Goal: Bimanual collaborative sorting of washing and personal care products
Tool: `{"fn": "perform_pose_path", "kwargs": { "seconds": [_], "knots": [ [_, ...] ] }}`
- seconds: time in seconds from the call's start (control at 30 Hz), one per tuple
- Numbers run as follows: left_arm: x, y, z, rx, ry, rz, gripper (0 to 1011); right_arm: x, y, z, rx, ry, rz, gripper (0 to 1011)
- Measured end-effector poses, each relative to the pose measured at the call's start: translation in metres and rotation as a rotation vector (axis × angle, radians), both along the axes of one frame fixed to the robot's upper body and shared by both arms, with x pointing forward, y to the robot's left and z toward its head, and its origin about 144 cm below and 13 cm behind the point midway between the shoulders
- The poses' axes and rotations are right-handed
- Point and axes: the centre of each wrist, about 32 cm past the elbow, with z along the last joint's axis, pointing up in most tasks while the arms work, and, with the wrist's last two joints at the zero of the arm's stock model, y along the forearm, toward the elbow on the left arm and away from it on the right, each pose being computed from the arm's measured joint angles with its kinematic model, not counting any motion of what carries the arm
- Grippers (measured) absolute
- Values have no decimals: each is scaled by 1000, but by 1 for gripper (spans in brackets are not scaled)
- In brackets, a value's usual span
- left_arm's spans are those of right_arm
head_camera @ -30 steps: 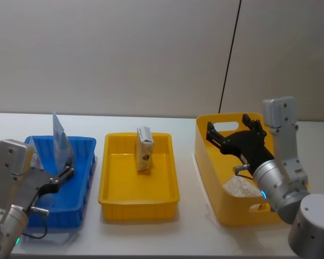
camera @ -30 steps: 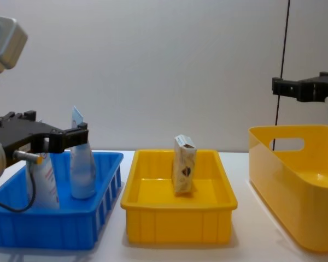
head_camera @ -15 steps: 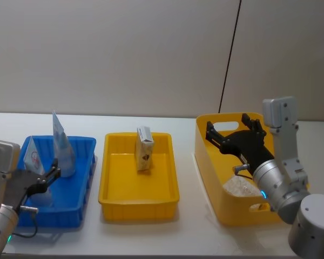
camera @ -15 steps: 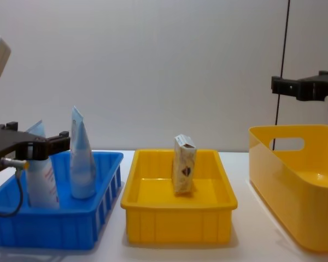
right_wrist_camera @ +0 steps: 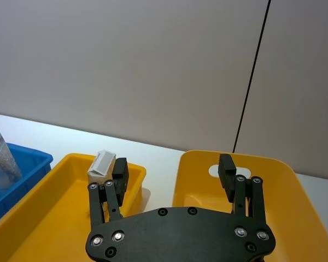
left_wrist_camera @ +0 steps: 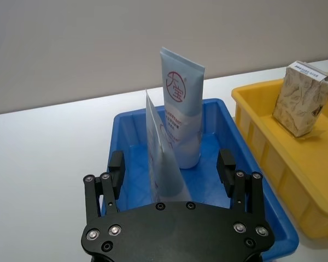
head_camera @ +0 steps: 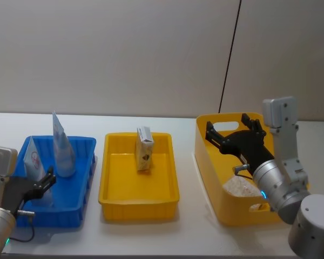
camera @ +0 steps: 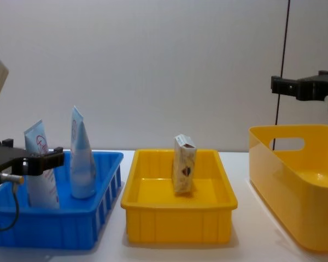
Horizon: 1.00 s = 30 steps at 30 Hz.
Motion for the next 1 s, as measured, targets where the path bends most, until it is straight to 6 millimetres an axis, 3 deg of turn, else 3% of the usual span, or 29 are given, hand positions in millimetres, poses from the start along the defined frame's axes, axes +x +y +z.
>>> {"fn": "perform_pose_path", "kwargs": {
  "seconds": [0.77, 1.0],
  "knots": [
    [27, 10, -11, -7, 30, -21, 1001, 0, 0, 0, 0, 0, 0, 1004],
    [36, 12, -12, -2, 38, -24, 834, 0, 0, 0, 0, 0, 0, 1004]
  ]
}}
